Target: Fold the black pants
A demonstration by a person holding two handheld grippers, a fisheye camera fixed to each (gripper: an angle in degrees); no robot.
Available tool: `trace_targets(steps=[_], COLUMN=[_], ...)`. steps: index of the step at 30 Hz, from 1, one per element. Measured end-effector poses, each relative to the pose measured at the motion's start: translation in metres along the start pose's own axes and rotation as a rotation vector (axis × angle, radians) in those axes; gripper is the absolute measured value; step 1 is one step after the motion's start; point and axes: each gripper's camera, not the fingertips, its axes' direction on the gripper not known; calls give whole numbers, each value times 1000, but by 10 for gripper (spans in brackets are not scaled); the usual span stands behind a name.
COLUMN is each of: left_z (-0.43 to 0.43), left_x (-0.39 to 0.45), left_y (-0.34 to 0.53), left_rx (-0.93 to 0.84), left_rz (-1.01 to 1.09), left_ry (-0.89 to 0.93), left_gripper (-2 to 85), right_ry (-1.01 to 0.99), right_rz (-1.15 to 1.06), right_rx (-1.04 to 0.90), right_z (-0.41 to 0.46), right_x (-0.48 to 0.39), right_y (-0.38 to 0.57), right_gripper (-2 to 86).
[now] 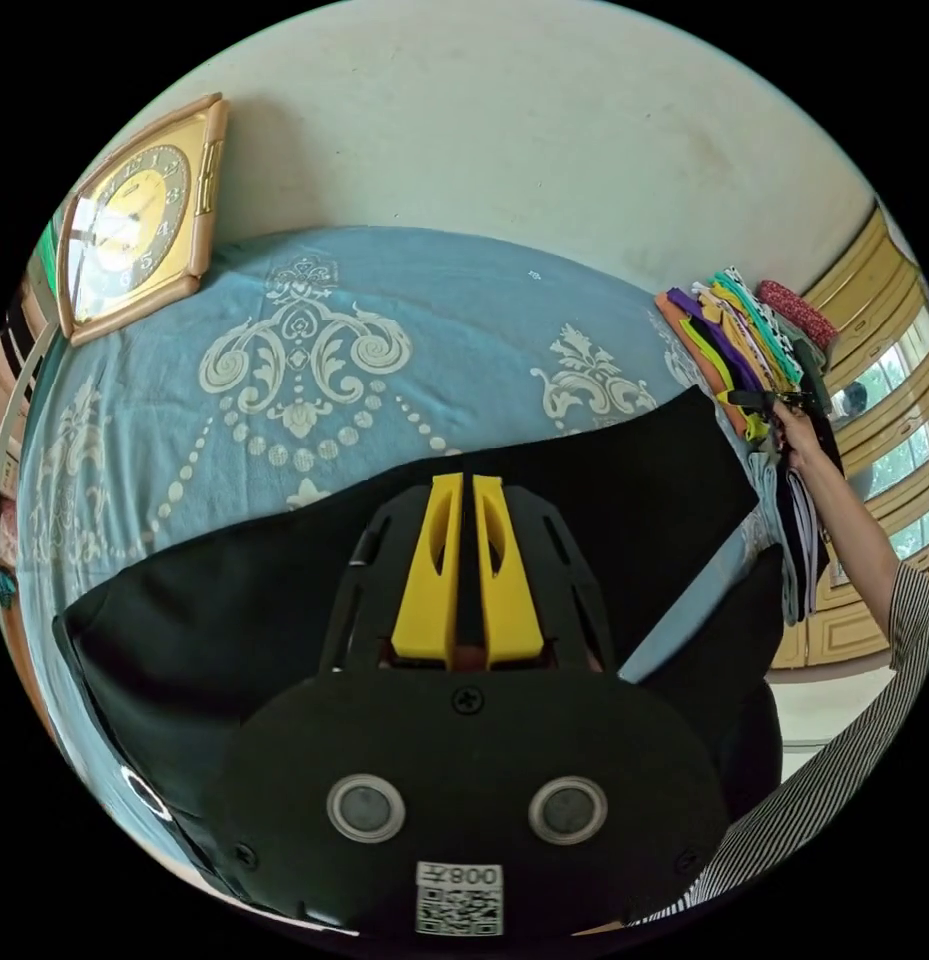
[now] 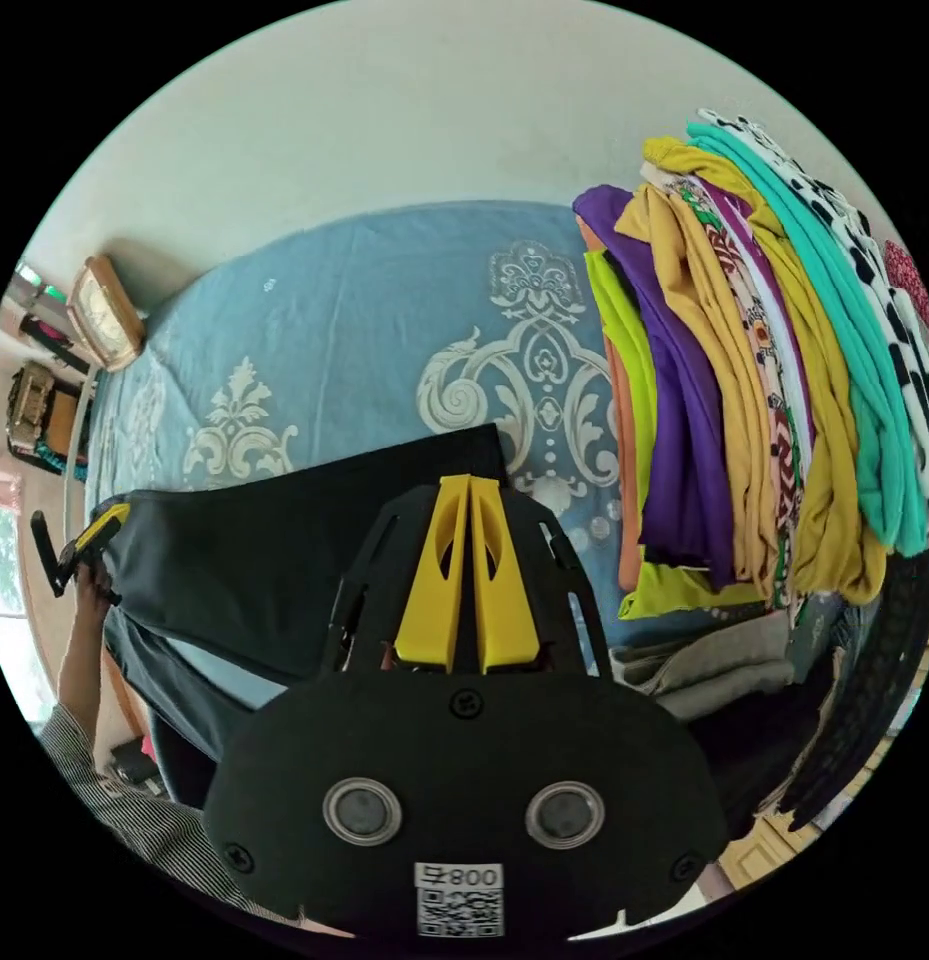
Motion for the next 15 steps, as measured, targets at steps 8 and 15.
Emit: trace_targets(steps=[8,15], left_z=[11,-41], left_x=[-38,-65], left_y=[64,179], left_rx=[-43,34], left_rz=[-101,-177], left_ry=[-15,-15], left_gripper=[2,1], right_ry=[117,26], right_rz=[-281,-483], right_rx=[-112,14], right_z=[39,-1], right_x=[-120,-234], right_y=[73,193], right_gripper=[1,1])
